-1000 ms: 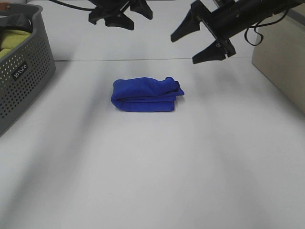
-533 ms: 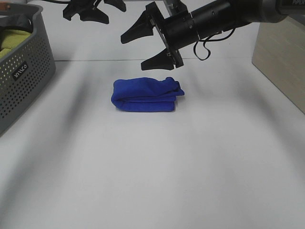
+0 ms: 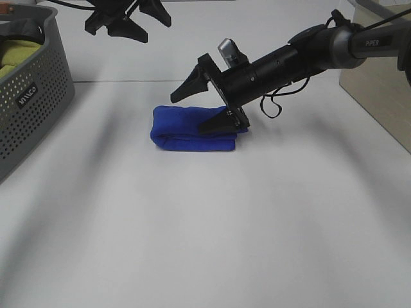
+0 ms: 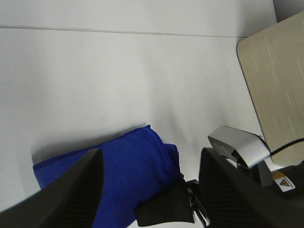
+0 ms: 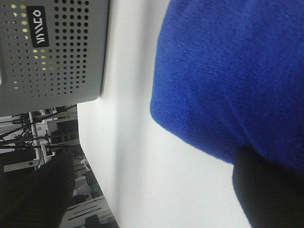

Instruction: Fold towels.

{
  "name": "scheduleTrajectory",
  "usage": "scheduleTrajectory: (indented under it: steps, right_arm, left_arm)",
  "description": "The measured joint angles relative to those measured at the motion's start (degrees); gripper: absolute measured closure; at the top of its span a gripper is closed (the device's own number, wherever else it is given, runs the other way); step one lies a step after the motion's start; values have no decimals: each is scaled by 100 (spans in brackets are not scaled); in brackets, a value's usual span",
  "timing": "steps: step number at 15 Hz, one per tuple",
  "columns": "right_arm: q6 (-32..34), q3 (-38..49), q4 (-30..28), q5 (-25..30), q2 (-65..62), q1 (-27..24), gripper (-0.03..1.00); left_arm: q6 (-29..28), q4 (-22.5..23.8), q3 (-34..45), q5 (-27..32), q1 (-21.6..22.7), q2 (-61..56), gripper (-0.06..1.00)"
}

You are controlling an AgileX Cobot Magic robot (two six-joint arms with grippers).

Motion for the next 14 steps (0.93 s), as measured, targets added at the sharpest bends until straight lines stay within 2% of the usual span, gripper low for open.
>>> scheduleTrajectory:
  steps: [4,8,10,14]
  right_arm:
    - [269,0,0,52,178,0,12]
    - [281,0,-57,269,-29,0,12]
    - [390,0,-602,464,-430,0,12]
    - [1249,0,-2664,665,-1392,0,12]
  left_arm:
    - [23,40,0,281,0,0,37]
    - [126,619,0,378,0,-413,37]
    - [132,1026,0,579,0,-716,37]
    - [-6,1690,0,739,0,-1089,37]
